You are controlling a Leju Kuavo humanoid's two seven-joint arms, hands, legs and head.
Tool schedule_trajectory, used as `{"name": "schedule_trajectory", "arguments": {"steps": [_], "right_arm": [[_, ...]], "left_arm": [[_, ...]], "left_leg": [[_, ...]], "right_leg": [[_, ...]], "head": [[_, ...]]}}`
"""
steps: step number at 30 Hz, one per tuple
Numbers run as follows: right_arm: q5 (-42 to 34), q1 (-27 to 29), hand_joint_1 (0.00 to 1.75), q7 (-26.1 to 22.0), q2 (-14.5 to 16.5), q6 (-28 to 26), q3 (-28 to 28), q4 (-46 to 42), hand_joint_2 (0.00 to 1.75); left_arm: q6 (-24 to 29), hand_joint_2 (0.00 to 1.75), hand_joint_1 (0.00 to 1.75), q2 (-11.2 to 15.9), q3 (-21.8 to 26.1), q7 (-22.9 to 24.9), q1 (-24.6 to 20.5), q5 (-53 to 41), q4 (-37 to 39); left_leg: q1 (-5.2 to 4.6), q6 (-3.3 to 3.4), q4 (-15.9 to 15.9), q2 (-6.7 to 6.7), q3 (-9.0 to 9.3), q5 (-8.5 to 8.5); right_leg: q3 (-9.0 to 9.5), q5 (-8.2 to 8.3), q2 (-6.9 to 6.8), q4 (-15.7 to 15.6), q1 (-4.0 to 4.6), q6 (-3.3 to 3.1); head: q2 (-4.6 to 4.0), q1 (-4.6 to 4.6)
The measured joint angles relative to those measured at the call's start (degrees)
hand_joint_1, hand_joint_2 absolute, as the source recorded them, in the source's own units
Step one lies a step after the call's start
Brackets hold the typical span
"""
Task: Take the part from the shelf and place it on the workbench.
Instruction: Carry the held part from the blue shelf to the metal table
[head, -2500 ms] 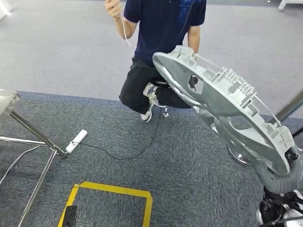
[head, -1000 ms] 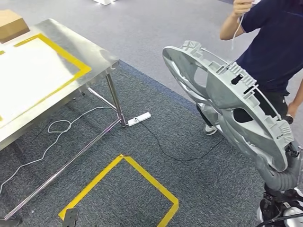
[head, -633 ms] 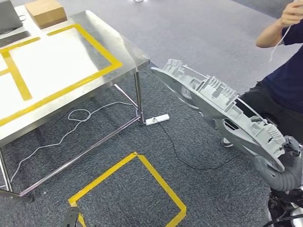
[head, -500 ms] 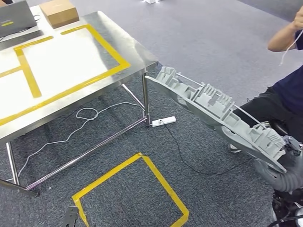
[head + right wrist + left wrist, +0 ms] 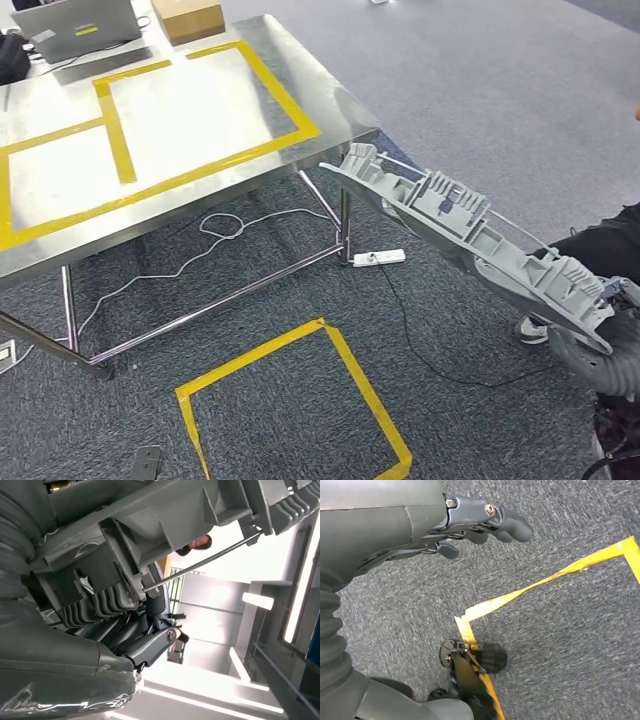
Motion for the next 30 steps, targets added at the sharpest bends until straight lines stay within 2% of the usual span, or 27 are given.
{"name": "schedule_trajectory", "arguments": {"steps": [1,3,4,5,7,8,9,10,11,12,13,14,15,16,18,19,20,22,23,24,25,26,27,29,30], "right_arm": [[-0.02,0.01,1.75,0.09,-0.11,-0.10,-0.14,-0.11,1.75],[0.16,0.00,1.75,0.34,-0.31,-0.37,-0.33,-0.33,1.75],[0.40,-0.01,1.75,0.43,-0.42,-0.54,-0.37,-0.46,1.75],[0.66,-0.01,1.75,0.47,-0.54,-0.75,-0.45,-0.58,1.75],[1.24,-0.01,1.75,0.46,-0.75,-1.25,-0.63,-0.74,1.75],[1.53,0.05,1.75,0.46,-0.80,-1.51,-0.72,-0.76,1.75],[1.85,0.16,1.75,0.48,-0.83,-1.74,-0.75,-0.75,1.75],[2.17,0.27,1.75,0.50,-0.85,-1.92,-0.75,-0.75,1.75],[2.44,0.35,1.75,0.52,-0.86,-2.08,-0.75,-0.75,1.75],[2.62,0.39,1.75,0.52,-0.91,-2.19,-0.75,-0.76,1.75],[2.73,0.36,1.75,0.51,-0.96,-2.25,-0.75,-0.77,1.75],[2.80,0.35,1.75,0.49,-1.02,-2.29,-0.74,-0.78,1.75],[2.84,0.37,1.75,0.45,-1.07,-2.34,-0.74,-0.82,1.75],[2.87,0.40,1.75,0.43,-1.11,-2.39,-0.73,-0.86,1.75],[2.91,0.46,1.75,0.40,-1.16,-2.50,-0.69,-0.93,1.75],[2.92,0.41,1.75,0.40,-1.18,-2.55,-0.67,-0.94,1.75],[2.92,0.38,1.75,0.38,-1.20,-2.62,-0.65,-0.97,1.75],[2.92,0.38,1.75,0.30,-1.24,-2.81,-0.65,-1.04,1.75],[2.92,0.44,1.75,0.26,-1.25,-2.93,-0.66,-1.08,1.75],[2.95,0.48,1.75,0.25,-1.26,-3.06,-0.66,-1.09,1.75],[2.97,0.53,1.75,0.25,-1.26,-3.16,-0.64,-1.09,1.75],[2.97,0.56,1.75,0.24,-1.26,-3.23,-0.62,-1.09,1.75],[2.96,0.57,1.75,0.22,-1.26,-3.27,-0.60,-1.10,1.75],[2.79,0.55,1.75,0.12,-1.26,-3.29,-0.58,-1.20,1.75],[2.67,0.52,1.75,0.03,-1.26,-3.31,-0.57,-1.28,1.75]], "left_arm": [[-0.02,1.75,0.00,-0.01,-0.01,-0.01,-0.09,0.00,0.00],[-0.07,1.75,0.00,-0.03,-0.01,-0.02,-0.13,0.00,0.00],[-0.13,1.75,0.00,0.00,0.00,-0.02,-0.12,0.00,0.00],[-0.22,1.75,0.00,0.04,0.02,-0.03,-0.16,0.01,0.00],[-0.50,1.75,0.00,0.10,0.05,-0.04,-0.37,0.01,0.00],[-0.64,1.75,0.00,0.09,0.05,-0.04,-0.44,0.01,0.00],[-0.75,1.75,0.00,0.05,0.05,-0.04,-0.46,0.01,0.00],[-0.82,1.75,0.00,0.03,0.04,-0.04,-0.44,-0.01,0.00],[-0.86,1.75,0.00,0.01,0.05,-0.04,-0.40,-0.01,0.00],[-0.86,1.75,0.00,0.01,0.05,-0.03,-0.38,-0.03,0.00],[-0.86,1.75,0.00,0.01,0.06,-0.03,-0.36,-0.05,0.00],[-0.86,1.75,0.00,0.02,0.06,-0.02,-0.37,-0.07,0.00],[-0.86,1.75,0.00,0.03,0.05,-0.02,-0.38,-0.09,0.00],[-0.86,1.75,0.00,0.04,0.05,-0.01,-0.34,-0.10,0.00],[-0.86,1.75,0.00,0.11,0.05,0.00,-0.07,-0.11,0.00],[-0.86,1.75,0.00,0.17,0.05,0.00,0.10,-0.11,0.00],[-0.89,1.75,0.00,0.21,0.04,0.01,0.19,-0.14,0.00],[-0.98,1.75,0.00,0.20,0.04,0.02,0.09,-0.28,0.00],[-1.03,1.75,0.00,0.16,0.04,0.02,-0.03,-0.38,0.00],[-1.06,1.75,0.00,0.14,0.04,0.02,-0.09,-0.46,0.00],[-1.09,1.75,0.00,0.12,0.04,0.02,-0.12,-0.52,0.00],[-1.13,1.75,0.00,0.13,0.05,0.02,-0.10,-0.56,0.00],[-1.22,1.75,0.00,0.15,0.05,0.00,-0.08,-0.58,0.00],[-1.57,1.75,0.00,0.25,0.05,-0.17,-0.10,-0.60,0.00],[-1.80,1.75,0.00,0.29,0.05,-0.32,-0.13,-0.60,0.00]], "left_leg": [[-0.22,0.33,-0.80,0.29,0.26,-0.26],[-0.05,1.10,-1.06,-1.17,0.19,-0.28],[0.12,1.41,-1.18,-1.89,0.34,-0.27],[0.31,1.75,-1.31,-2.58,0.51,-0.19],[0.51,2.22,-1.39,-4.03,0.67,-0.14],[0.50,2.35,-1.39,-4.81,0.66,-0.12],[0.48,2.39,-1.38,-5.65,0.67,-0.12],[0.47,2.40,-1.37,-6.49,0.70,-0.13],[0.47,2.39,-1.36,-7.36,0.77,-0.12],[0.49,2.33,-1.35,-8.19,0.86,-0.13],[0.50,2.20,-1.33,-8.98,0.91,-0.14],[0.46,1.99,-1.19,-9.73,0.81,-0.15],[0.46,1.65,-1.10,-10.42,0.56,-0.05],[0.51,1.31,-1.03,-11.06,0.25,0.10],[0.71,0.67,-0.96,-12.07,-0.28,0.37],[0.65,0.38,-0.58,-11.43,-0.52,0.09],[0.56,0.04,0.68,-10.07,-1.14,-0.76],[0.47,-0.60,6.40,-6.29,-3.89,-3.94],[0.59,-0.80,10.09,-5.18,-5.72,-5.59],[0.70,-0.87,12.96,-4.69,-7.15,-6.56],[0.76,-0.87,14.27,-4.49,-7.81,-6.59],[0.77,-0.79,13.54,-4.42,-7.42,-5.61],[0.76,-0.64,10.95,-4.32,-6.05,-3.90],[0.56,-0.12,3.72,-3.64,-2.10,-0.79],[0.44,0.11,1.11,-3.31,-0.71,-0.15]], "right_leg": [[0.15,-0.16,-0.62,-0.10,0.19,0.27],[0.58,-0.52,-1.73,-0.30,0.26,0.89],[0.57,-1.09,-1.16,0.33,0.18,1.23],[0.01,-2.15,0.10,2.01,0.10,1.49],[-3.28,-5.53,3.47,9.02,0.03,1.69],[-5.41,-7.02,4.35,12.90,0.05,1.65],[-7.16,-7.66,4.75,15.66,0.09,1.59],[-7.96,-7.04,4.92,16.26,0.12,1.49],[-7.67,-5.32,5.08,14.59,0.13,1.37],[-6.45,-2.90,5.47,11.15,0.09,1.25],[-4.87,-0.77,6.54,7.18,-0.04,1.16],[-3.26,0.54,7.76,3.60,-0.28,1.08],[-2.28,1.11,8.74,1.38,-0.44,0.97],[-1.84,1.02,9.32,0.45,-0.51,0.82],[-1.81,0.97,8.45,0.32,-0.46,0.33],[-1.76,1.02,7.86,0.31,-0.47,0.06],[-1.69,1.05,7.21,0.23,-0.53,-0.27],[-1.55,1.03,5.76,0.13,-0.47,-0.78],[-1.53,0.97,4.96,0.13,-0.41,-0.96],[-1.51,0.91,4.16,0.13,-0.35,-1.02],[-1.46,0.84,3.50,0.14,-0.33,-1.05],[-1.39,0.76,2.94,0.14,-0.31,-1.03],[-1.26,0.67,2.46,0.14,-0.29,-0.94],[-1.07,0.42,1.74,0.23,-0.12,-0.57],[-1.07,0.31,1.44,0.27,0.00,-0.32]], "head": [[0.00,0.03],[0.00,0.14],[0.00,0.18],[0.00,0.30],[0.00,0.59],[0.00,0.69],[0.00,0.73],[0.00,0.73],[0.00,0.72],[0.00,0.73],[0.00,0.73],[0.00,0.70],[0.00,0.68],[0.00,0.66],[0.00,0.65],[0.00,0.61],[0.00,0.39],[0.00,-0.02],[0.00,-0.18],[0.00,-0.16],[0.00,-0.19],[0.00,-0.19],[0.00,-0.18],[0.00,-0.19],[0.00,-0.16]]}}
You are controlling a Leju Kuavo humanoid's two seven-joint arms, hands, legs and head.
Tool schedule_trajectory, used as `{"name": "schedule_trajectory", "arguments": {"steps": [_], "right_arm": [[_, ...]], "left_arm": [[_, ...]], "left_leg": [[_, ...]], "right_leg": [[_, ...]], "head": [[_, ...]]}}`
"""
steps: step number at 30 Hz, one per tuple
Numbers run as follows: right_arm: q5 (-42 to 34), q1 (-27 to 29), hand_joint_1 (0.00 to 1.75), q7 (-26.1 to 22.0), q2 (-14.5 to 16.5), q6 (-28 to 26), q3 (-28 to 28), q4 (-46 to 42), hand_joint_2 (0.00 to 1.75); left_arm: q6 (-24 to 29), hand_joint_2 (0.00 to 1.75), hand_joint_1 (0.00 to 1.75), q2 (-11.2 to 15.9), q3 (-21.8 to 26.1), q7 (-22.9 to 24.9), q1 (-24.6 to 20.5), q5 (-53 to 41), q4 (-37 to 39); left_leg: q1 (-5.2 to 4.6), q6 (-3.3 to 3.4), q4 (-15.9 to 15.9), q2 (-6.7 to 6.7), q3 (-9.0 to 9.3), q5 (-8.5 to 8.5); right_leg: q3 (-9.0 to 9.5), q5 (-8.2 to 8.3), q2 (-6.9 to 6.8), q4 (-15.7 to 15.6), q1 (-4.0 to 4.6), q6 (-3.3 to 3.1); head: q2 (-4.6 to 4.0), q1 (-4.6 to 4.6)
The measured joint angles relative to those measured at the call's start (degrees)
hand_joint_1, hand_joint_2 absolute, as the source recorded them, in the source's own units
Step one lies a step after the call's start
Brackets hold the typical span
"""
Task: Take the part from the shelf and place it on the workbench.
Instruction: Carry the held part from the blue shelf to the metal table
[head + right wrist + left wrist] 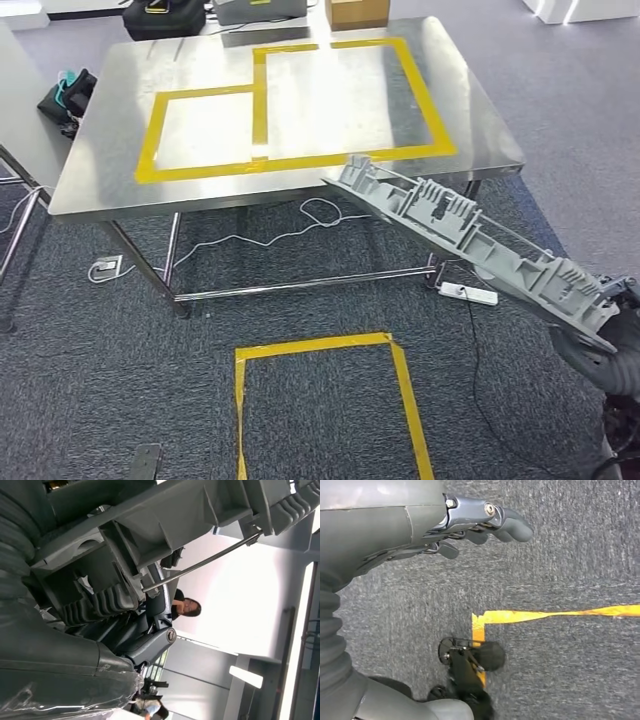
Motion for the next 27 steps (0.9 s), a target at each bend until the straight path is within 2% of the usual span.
{"name": "schedule_trajectory", "arguments": {"steps": [2,5,10,18,27], "right_arm": [[-0.19,-0.08,1.75,-0.23,0.00,-0.07,0.03,-0.19,1.75],[-0.27,-0.15,1.75,-0.50,0.00,-0.24,0.04,-0.32,1.75],[-0.15,-0.27,1.75,-0.61,-0.01,-0.96,-0.13,-0.57,1.75],[0.08,-0.15,1.75,-0.61,-0.10,-1.77,-1.02,-0.65,1.75],[1.07,0.78,1.75,-0.02,-2.62,-4.11,-6.64,-0.95,1.75]], "left_arm": [[-0.50,1.75,0.00,-0.05,-0.01,-0.37,0.02,0.00,0.00],[-0.66,1.75,0.00,-0.10,0.01,-0.91,0.09,-0.03,0.00],[-0.18,1.75,0.00,-0.17,-0.04,-1.93,-0.08,-0.71,0.00],[-1.00,1.75,0.00,-0.13,-0.08,-2.63,-0.08,-1.05,0.00],[-4.39,1.75,0.00,0.25,-0.11,-5.48,0.63,-1.17,0.00]], "left_leg": [[-0.10,0.07,-1.97,0.28,0.91,0.00],[-0.08,0.05,-2.09,0.19,0.87,0.03],[-0.11,0.62,-2.09,0.20,0.88,-0.06],[-0.18,1.05,-2.07,0.23,0.89,0.03],[-0.14,1.09,-2.08,0.24,0.89,0.09]], "right_leg": [[-0.13,-0.19,-0.29,0.10,0.30,0.05],[0.14,0.02,-0.29,-0.49,0.31,-0.16],[0.50,0.48,-0.25,-1.42,0.29,0.64],[0.65,0.75,-0.21,-1.55,0.25,1.09],[0.61,0.75,-0.14,-1.49,0.29,1.10]], "head": [[0.00,0.06],[0.00,0.14],[0.00,0.12],[0.00,0.09],[0.00,0.09]]}}
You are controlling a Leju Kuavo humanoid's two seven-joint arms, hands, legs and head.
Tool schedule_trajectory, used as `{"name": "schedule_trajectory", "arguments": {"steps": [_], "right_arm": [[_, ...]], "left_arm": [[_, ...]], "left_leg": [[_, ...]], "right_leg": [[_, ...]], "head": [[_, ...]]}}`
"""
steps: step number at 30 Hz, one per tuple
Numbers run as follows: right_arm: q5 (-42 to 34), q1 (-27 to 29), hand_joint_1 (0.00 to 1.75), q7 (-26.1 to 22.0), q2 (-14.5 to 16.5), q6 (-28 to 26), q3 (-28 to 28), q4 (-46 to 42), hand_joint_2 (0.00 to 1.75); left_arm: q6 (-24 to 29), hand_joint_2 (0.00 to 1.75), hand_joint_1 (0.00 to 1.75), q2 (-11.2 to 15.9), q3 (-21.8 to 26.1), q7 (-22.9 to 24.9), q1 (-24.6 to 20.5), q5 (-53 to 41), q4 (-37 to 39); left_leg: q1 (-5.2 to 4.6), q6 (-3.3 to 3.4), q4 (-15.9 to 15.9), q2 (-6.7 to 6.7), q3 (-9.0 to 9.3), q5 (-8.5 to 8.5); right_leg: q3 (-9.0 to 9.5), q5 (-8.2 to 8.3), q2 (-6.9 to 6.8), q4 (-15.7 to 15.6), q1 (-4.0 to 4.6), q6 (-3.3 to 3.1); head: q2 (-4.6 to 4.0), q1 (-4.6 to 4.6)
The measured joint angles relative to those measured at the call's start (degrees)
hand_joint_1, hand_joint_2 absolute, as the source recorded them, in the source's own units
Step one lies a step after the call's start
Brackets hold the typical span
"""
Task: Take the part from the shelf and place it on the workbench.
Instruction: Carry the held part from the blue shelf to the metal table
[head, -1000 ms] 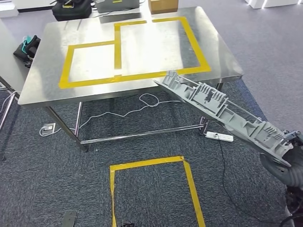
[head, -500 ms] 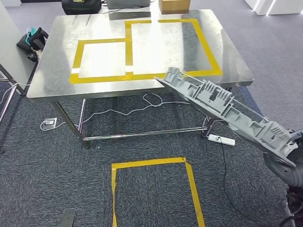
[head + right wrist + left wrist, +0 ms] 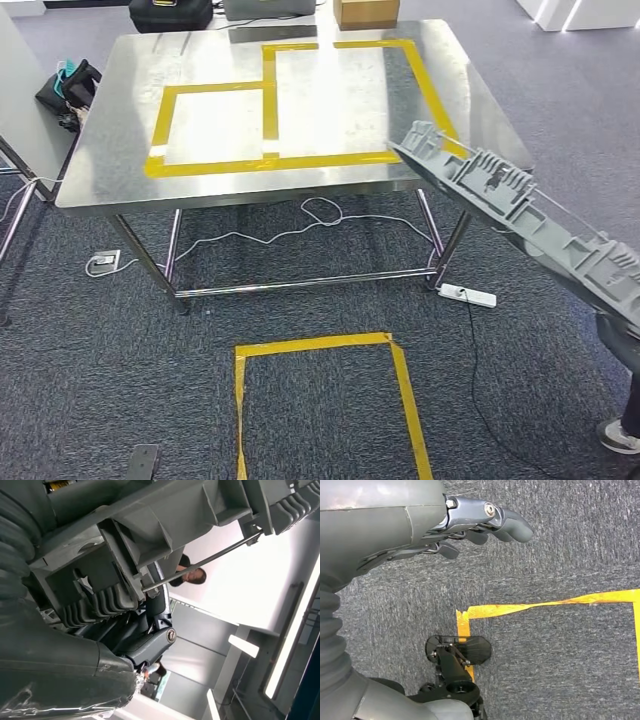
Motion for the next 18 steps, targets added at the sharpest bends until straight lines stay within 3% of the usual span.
{"name": "schedule_trajectory", "arguments": {"steps": [10,18], "right_arm": [[1.09,0.41,1.75,1.09,-0.95,0.16,-1.56,-0.43,1.75],[2.19,0.26,1.75,4.45,-5.38,2.07,-5.44,-1.29,1.75]], "left_arm": [[-0.61,1.75,0.00,0.22,0.00,0.17,0.18,0.00,0.00],[-0.79,1.75,0.00,1.16,0.05,0.89,0.84,-0.04,0.00]], "left_leg": [[0.00,0.00,0.00,0.00,0.00,0.00],[-0.05,0.04,0.02,-0.01,-0.07,-0.06]], "right_leg": [[0.01,0.00,0.01,0.00,0.00,0.00],[0.05,0.02,-0.02,-0.07,-0.05,0.03]], "head": [[0.00,0.00],[0.00,0.01]]}}
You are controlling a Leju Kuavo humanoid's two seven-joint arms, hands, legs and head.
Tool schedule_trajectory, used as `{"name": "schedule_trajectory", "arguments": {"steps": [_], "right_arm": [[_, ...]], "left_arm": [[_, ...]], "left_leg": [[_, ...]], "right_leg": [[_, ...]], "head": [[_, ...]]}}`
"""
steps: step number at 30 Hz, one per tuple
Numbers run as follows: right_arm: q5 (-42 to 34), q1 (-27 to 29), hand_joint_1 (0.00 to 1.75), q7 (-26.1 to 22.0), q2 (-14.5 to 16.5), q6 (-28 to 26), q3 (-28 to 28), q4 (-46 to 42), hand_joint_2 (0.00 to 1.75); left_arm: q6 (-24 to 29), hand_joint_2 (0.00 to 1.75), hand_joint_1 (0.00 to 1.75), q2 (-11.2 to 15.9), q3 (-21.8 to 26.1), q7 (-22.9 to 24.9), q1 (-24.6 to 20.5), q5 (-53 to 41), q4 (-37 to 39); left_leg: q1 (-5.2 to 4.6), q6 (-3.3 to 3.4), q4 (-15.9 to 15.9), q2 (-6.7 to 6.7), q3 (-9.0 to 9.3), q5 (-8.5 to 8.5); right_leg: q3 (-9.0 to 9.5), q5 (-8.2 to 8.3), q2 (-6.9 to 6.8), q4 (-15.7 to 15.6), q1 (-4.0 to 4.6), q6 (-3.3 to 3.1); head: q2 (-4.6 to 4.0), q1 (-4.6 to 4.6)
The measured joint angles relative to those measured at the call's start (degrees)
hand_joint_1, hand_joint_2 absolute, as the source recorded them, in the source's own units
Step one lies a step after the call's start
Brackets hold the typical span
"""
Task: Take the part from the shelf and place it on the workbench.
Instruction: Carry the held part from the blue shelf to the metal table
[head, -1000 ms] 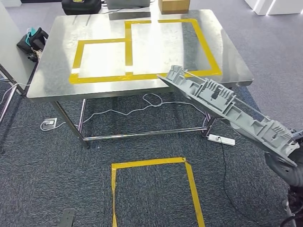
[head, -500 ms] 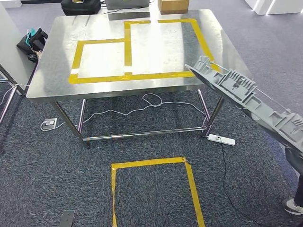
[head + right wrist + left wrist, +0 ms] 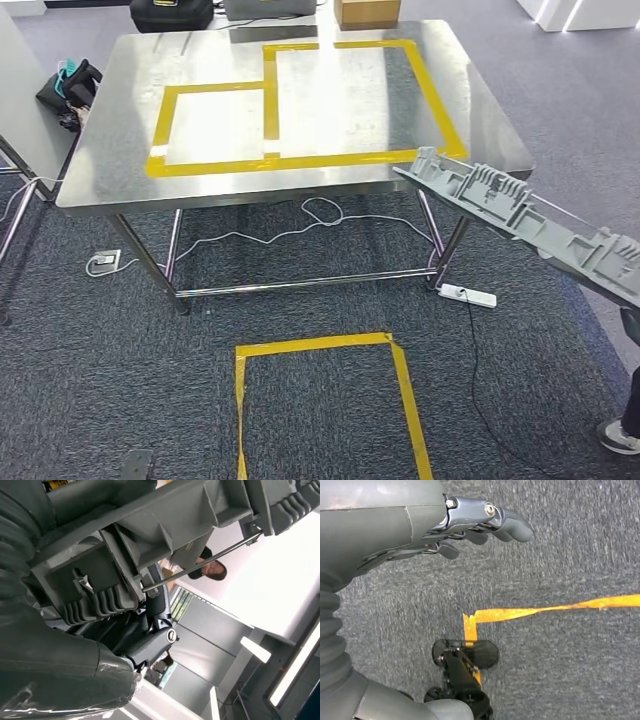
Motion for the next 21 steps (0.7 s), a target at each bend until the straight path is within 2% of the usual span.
{"name": "schedule_trajectory", "arguments": {"steps": [3,5,7,8,9,10,11,13,14,15,16,18,20,21], "right_arm": [[1.33,-0.23,1.75,0.83,-1.63,0.09,-1.12,-1.03,1.75],[2.75,-0.34,1.75,1.40,-2.80,0.03,-1.54,-1.74,1.75],[3.79,-0.41,1.75,1.71,-3.60,-0.07,-1.70,-2.22,1.75],[4.12,-0.42,1.75,1.81,-3.82,-0.11,-1.73,-2.37,1.75],[4.42,-0.38,1.75,1.94,-3.97,-0.15,-1.70,-2.46,1.75],[4.72,-0.31,1.75,2.10,-4.13,-0.18,-1.67,-2.51,1.75],[4.94,-0.26,1.75,2.23,-4.36,-0.21,-1.66,-2.53,1.75],[5.16,-0.22,1.75,2.38,-4.87,-0.23,-1.62,-2.65,1.75],[5.18,-0.24,1.75,2.39,-5.09,-0.24,-1.55,-2.74,1.75],[5.19,-0.22,1.75,2.41,-5.25,-0.28,-1.47,-2.84,1.75],[5.21,-0.16,1.75,2.44,-5.34,-0.32,-1.38,-2.90,1.75],[5.26,0.09,1.75,2.56,-5.46,-0.39,-1.27,-2.98,1.75],[5.34,0.35,1.75,2.66,-5.72,-0.39,-1.25,-3.15,1.75],[5.41,0.42,1.75,2.68,-5.91,-0.39,-1.25,-3.30,1.75]], "left_arm": [[0.19,1.75,0.00,0.38,0.04,0.25,0.01,-0.20,0.00],[0.52,1.75,0.00,0.48,0.07,0.22,0.05,-0.42,0.00],[0.89,1.75,0.00,0.50,0.09,0.12,-0.01,-0.63,0.00],[1.05,1.75,0.00,0.55,0.10,0.10,-0.10,-0.75,0.00],[1.21,1.75,0.00,0.60,0.11,0.11,-0.14,-0.89,0.00],[1.39,1.75,0.00,0.63,0.12,0.15,-0.13,-1.03,0.00],[1.57,1.75,0.00,0.66,0.12,0.21,-0.10,-1.15,0.00],[1.83,1.75,0.00,0.71,0.13,0.33,-0.06,-1.29,0.00],[1.91,1.75,0.00,0.92,0.14,0.38,-0.09,-1.32,0.00],[1.96,1.75,0.00,1.08,0.16,0.42,-0.11,-1.34,0.00],[1.99,1.75,0.00,1.22,0.17,0.45,-0.11,-1.35,0.00],[2.01,1.75,0.00,1.28,0.19,0.51,-0.06,-1.43,-0.01],[2.00,1.75,0.00,1.34,0.19,0.61,-0.09,-1.57,-0.01],[1.99,1.75,0.00,1.37,0.19,0.65,-0.17,-1.64,-0.01]], "left_leg": [[-0.07,1.03,-0.76,-0.08,0.27,-0.23],[0.24,1.75,-2.49,-0.33,1.49,0.17],[0.46,1.91,-3.43,-0.58,2.48,0.45],[0.49,1.90,-3.44,-0.69,2.67,0.37],[0.53,1.80,-3.41,-0.88,2.85,0.21],[0.62,1.63,-3.35,-1.13,3.09,-0.06],[0.80,1.32,-3.17,-1.40,3.33,-0.37],[1.26,0.15,-2.24,-1.89,3.65,-1.25],[1.39,-0.54,-1.42,-2.10,3.55,-1.87],[1.38,-1.07,-0.76,-2.26,3.39,-2.41],[1.28,-1.41,-0.32,-2.38,3.23,-2.83],[1.31,-1.62,-0.17,-2.49,3.19,-3.19],[1.45,-1.95,1.16,-2.12,2.79,-3.94],[1.49,-2.13,3.39,-1.84,1.66,-4.85]], "right_leg": [[0.18,0.17,-0.23,-0.73,-0.21,0.74],[-0.36,-0.67,0.86,0.50,-0.32,1.05],[-3.21,-3.44,2.74,6.48,-0.51,1.13],[-5.35,-4.98,3.26,10.46,-0.62,1.24],[-7.23,-5.82,3.49,13.64,-0.75,1.43],[-8.28,-5.58,3.54,14.96,-0.95,1.69],[-8.17,-4.18,3.53,13.93,-1.18,2.02],[-5.31,-0.13,3.64,7.18,-1.90,3.12],[-3.72,0.90,4.00,4.11,-2.16,3.34],[-2.74,1.14,4.29,2.34,-2.34,3.16],[-2.40,0.66,4.57,1.92,-2.38,2.72],[-2.54,-0.03,4.68,2.54,-2.26,1.24],[-2.18,-0.59,4.65,2.80,-2.17,0.34],[-1.82,-0.87,4.60,2.79,-2.13,-0.05]], "head": [[0.00,-0.05],[-0.01,0.08],[-0.02,0.49],[-0.02,0.61],[-0.02,0.76],[-0.02,0.76],[-0.02,0.77],[-0.02,0.83],[-0.02,1.07],[-0.02,1.19],[-0.02,1.20],[-0.02,0.98],[-0.02,0.77],[-0.02,0.69]]}}
